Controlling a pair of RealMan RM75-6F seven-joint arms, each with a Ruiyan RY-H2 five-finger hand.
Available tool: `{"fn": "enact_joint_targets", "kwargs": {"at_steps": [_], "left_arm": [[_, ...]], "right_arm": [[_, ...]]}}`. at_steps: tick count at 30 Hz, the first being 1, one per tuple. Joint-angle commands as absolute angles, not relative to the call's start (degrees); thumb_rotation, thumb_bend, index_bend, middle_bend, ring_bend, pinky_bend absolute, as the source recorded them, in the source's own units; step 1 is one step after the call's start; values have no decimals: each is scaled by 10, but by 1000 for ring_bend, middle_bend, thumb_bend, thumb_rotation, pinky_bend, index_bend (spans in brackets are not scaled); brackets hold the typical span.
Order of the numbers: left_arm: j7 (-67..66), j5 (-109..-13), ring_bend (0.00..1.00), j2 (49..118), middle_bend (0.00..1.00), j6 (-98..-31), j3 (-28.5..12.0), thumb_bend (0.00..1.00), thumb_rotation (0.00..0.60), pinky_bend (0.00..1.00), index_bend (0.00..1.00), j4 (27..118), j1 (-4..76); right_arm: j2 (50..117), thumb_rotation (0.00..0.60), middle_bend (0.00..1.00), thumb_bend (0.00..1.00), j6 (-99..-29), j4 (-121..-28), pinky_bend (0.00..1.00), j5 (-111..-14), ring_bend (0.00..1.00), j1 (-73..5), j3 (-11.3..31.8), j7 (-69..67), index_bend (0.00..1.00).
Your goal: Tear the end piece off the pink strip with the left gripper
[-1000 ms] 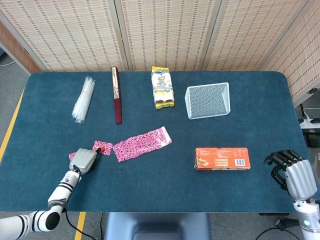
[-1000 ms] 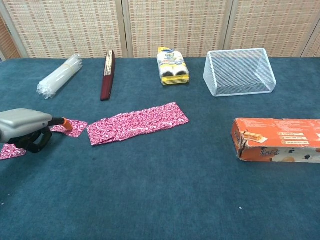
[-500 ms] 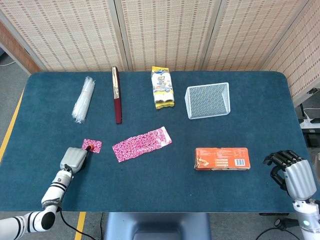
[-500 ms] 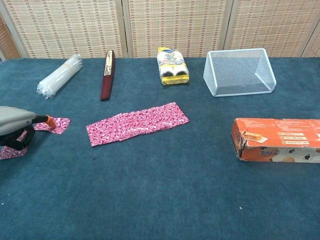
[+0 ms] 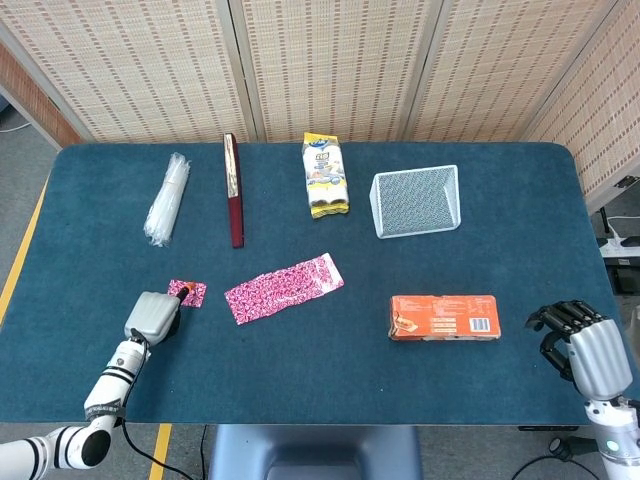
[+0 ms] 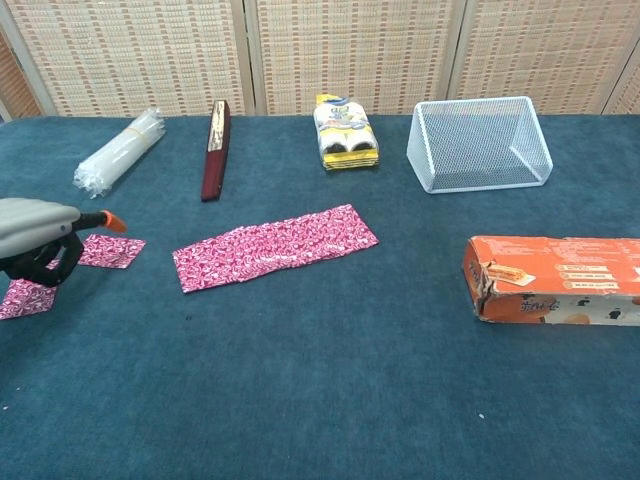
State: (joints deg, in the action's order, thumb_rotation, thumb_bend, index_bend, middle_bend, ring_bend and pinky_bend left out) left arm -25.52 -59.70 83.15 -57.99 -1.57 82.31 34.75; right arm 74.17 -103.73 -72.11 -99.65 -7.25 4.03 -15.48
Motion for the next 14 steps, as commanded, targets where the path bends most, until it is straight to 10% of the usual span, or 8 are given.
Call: {"fn": "enact_joint_targets", "kwargs": {"at_steps": [1, 14], "left_arm": [[-204, -672, 712, 820, 650, -643, -23, 795, 600, 670, 115, 843, 327], [-85, -815, 468, 780, 351, -850, 29, 637, 600, 551, 151, 808, 190]], "right_arm": [[741, 600, 632, 741, -1037, -721, 535, -997, 524, -73, 40, -156, 572], [724, 600, 578, 742, -1012, -729, 532, -990, 487, -69, 30, -124, 510]]}}
